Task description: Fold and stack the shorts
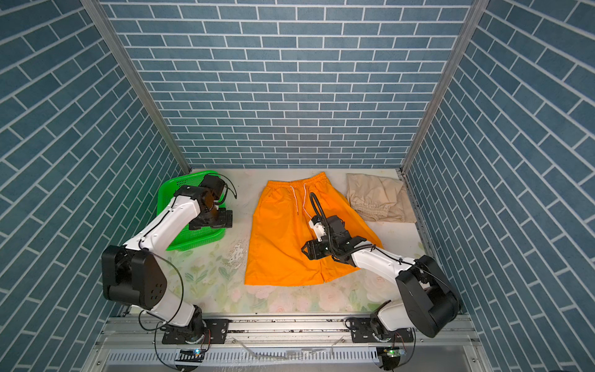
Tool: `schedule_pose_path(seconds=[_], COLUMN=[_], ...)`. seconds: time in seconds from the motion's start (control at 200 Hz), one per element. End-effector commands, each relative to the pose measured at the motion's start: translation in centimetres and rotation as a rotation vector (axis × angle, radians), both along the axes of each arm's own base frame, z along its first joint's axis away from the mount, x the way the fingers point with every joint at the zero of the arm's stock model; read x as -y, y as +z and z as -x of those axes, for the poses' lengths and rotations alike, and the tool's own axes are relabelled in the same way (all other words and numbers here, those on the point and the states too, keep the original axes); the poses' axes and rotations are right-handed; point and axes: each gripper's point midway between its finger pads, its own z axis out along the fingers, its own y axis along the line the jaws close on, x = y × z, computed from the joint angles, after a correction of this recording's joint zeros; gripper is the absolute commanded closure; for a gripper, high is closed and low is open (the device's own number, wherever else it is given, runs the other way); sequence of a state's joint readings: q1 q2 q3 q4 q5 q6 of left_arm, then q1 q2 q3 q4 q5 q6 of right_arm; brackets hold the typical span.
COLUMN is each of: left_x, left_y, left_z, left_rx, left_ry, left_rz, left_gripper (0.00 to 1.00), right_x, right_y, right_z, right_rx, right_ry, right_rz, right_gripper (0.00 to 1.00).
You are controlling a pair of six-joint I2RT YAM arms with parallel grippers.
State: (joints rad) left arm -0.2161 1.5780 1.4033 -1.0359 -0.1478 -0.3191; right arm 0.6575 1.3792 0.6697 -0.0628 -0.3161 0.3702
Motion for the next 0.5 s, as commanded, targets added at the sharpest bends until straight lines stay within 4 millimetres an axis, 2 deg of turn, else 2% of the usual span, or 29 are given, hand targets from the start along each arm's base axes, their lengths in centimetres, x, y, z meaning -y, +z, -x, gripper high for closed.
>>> schedule_pose_path(seconds=[0.0, 0.115, 0.255, 0.355, 0.39, 0.47, 0.495], left_x=[5.1, 9.6, 14.3, 16.2, 16.5, 17.2, 17.5], left_y=[2.8, 4.3, 4.3, 3.6, 2.9, 1.5, 1.6], left_z=[-2.3, -6.2, -12.6, -17.2, -18.7, -21.4, -22.1], left_rx=[0.109, 0.225, 0.319, 0.340, 0.340, 0.347, 0.360], left_ry=[-0.137, -0.233, -0.315, -0.344, -0.348, -0.368, -0.378], left_rz=[0.110, 0.187, 0.261, 0.246, 0.224, 0.199, 0.197], left_gripper=[0.00, 0.00, 0.00, 0.00, 0.00, 0.00, 0.00], right_x=[1.7, 2.6, 3.5, 4.4, 4.8, 5.6, 5.8], right_y=[-0.5, -0.4, 0.1, 0.2, 0.2, 0.4, 0.5], right_z=[0.4, 0.7, 0.9, 1.3, 1.4, 1.7, 1.7], right_rx=[-0.016, -0.013, -0.008, -0.007, -0.005, 0.007, 0.012], right_ry=[-0.082, -0.123, -0.169, -0.193, -0.205, -0.227, -0.233], right_rz=[0.048, 0.041, 0.013, 0.017, 0.023, 0.020, 0.015], right_gripper=[0.32, 0.31, 0.31, 0.31, 0.30, 0.30, 0.30])
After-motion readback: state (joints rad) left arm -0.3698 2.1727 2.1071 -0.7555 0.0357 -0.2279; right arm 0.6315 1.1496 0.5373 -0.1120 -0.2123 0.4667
